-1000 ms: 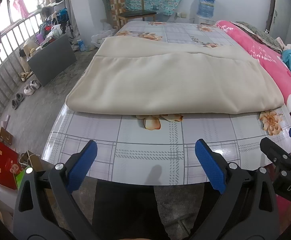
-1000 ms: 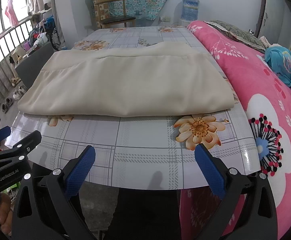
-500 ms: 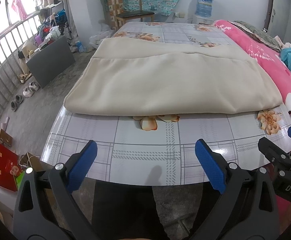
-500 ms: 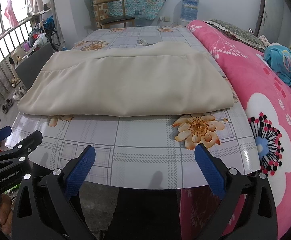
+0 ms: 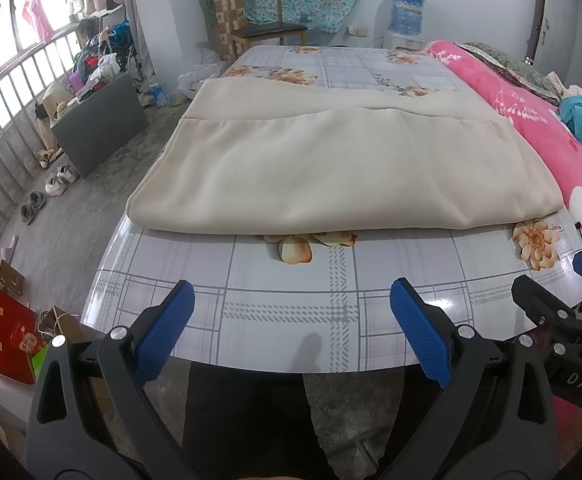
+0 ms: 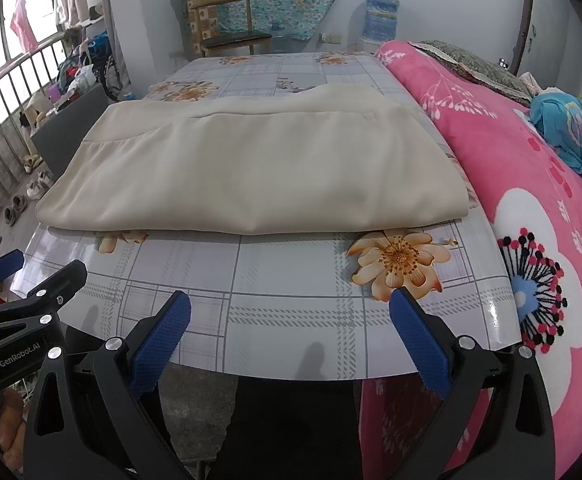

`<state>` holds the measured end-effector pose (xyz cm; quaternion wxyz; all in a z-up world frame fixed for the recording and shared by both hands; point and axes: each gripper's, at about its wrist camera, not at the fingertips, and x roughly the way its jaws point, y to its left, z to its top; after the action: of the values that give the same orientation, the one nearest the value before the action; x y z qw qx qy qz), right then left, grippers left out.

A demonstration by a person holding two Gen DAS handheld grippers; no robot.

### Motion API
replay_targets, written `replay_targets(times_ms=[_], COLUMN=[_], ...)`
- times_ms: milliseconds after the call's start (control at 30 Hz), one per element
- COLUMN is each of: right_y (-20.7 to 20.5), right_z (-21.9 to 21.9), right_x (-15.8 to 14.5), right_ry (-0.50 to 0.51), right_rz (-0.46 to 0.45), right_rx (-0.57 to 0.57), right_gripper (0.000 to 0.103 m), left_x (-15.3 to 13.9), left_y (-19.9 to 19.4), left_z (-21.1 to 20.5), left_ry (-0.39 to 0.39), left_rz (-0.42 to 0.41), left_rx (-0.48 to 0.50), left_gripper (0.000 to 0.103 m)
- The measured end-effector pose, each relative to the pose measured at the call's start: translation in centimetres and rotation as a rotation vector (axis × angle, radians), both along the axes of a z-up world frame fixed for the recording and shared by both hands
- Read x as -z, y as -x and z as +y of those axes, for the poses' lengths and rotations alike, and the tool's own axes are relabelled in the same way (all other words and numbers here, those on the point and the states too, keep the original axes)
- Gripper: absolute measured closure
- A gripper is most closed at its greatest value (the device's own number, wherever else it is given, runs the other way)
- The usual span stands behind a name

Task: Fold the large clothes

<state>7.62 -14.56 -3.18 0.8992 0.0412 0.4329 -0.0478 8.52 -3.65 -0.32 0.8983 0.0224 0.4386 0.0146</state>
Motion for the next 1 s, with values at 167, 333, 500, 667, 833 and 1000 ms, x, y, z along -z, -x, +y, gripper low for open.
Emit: replay_targets(times_ms=[167,333,500,667,833,1000], right_y=[-0.06,-0.07,-0.08,-0.05,-0.07,-0.05], right_z=[0.08,0.07,0.05,0.07,0.09,0.16], right_x=[-0.04,-0.03,-0.04,-0.04,-0.03,0.05], right_ry=[0.001,0.0,0.0,-0.002,-0.001,-0.001], right_rz=[0.0,0.0,0.0,0.001,0.003,0.003], right_rx=[-0.003,-0.002,-0.003,-0.003,-0.004,-0.005], right_gripper=[0.006,0.006,0.006,0.006,0.006,0.006], left_x=[-0.08,-0.09,-0.07,-0.07,-0.15,-0.25], left_y=[-0.03,-0.04,-0.04,-0.02,-0.09,-0.17], left_z=[-0.12,-0.18,-0.18,-0.16,-0.23,-0.37], left_ry=[0.0,0.002,0.002,0.001,-0.001,-0.001], left_rz=[0.0,0.0,0.0,-0.001,-0.002,-0.002], left_rx=[0.002,0.001,0.001,0.001,0.002,0.004], left_gripper=[0.008,0.008,0.008,0.008,0.008,0.008])
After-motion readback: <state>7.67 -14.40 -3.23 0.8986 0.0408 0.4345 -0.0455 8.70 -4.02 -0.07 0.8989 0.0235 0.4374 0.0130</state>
